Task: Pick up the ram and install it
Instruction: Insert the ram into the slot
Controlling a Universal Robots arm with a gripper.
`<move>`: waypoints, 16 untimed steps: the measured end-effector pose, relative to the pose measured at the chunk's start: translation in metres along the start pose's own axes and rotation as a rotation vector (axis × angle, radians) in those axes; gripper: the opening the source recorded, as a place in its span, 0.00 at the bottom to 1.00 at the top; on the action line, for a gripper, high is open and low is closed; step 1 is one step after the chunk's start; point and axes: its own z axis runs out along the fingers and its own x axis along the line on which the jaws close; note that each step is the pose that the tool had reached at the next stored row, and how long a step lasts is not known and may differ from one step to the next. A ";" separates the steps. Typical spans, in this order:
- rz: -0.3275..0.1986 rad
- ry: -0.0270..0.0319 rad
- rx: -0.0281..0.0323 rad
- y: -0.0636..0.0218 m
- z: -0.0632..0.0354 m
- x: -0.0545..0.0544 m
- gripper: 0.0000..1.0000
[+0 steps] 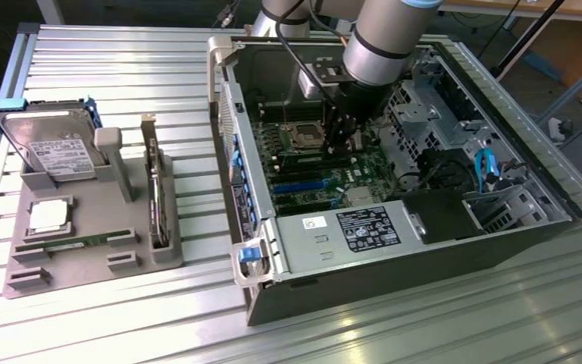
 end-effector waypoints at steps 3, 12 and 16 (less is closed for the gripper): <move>0.000 0.0016 -0.0002 0.0000 0.0006 0.000 0.13; 0.000 0.0013 -0.0001 0.0000 0.0036 0.000 0.13; 0.000 0.0028 -0.0002 0.0000 0.0045 0.000 0.13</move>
